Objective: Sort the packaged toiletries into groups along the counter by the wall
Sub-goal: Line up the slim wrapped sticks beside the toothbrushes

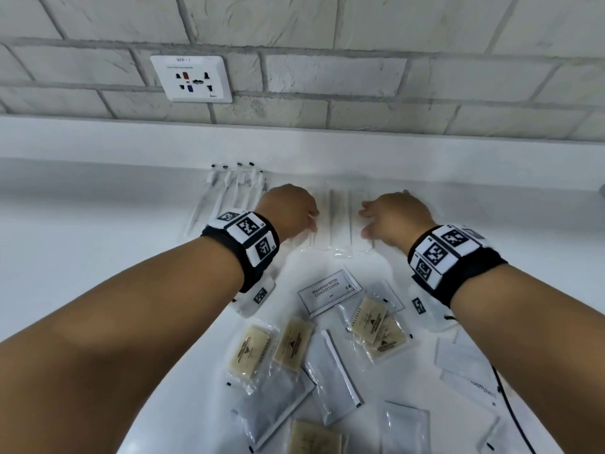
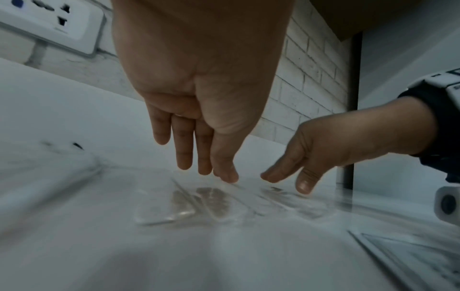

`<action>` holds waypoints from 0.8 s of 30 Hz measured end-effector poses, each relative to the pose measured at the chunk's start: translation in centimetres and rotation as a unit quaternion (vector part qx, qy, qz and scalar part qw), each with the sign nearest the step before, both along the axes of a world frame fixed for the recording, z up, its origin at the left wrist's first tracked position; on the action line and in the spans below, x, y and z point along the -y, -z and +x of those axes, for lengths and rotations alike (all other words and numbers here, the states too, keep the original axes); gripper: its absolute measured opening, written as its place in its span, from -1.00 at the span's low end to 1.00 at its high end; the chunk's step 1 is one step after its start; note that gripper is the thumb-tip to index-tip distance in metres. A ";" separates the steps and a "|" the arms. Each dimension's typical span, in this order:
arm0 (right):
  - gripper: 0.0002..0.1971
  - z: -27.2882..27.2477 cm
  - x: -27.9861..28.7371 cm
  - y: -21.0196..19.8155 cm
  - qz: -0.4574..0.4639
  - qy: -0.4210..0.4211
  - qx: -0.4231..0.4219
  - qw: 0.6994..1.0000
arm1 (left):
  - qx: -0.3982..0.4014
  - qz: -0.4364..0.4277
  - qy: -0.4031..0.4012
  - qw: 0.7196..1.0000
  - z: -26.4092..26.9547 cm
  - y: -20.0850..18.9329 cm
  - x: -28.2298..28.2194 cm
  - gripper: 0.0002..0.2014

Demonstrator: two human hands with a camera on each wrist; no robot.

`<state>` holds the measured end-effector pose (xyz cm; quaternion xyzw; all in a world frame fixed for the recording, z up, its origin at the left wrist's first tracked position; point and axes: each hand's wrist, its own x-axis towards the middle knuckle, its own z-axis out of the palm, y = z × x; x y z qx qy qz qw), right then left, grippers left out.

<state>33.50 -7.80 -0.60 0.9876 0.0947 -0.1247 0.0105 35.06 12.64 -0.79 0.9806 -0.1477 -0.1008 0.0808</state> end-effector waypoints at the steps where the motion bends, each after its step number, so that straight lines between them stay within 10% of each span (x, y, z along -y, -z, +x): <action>1: -0.58 0.0 0.2 0.1 -0.018 -0.001 -0.011 1.000 | 0.003 0.016 0.000 1.000 -0.1 -0.1 -0.4 -0.67; 24: -0.63 -2.9 1.6 -0.7 0.191 0.092 0.034 0.977 | 0.013 0.058 -0.033 0.998 -1.9 -1.0 -3.2 -0.72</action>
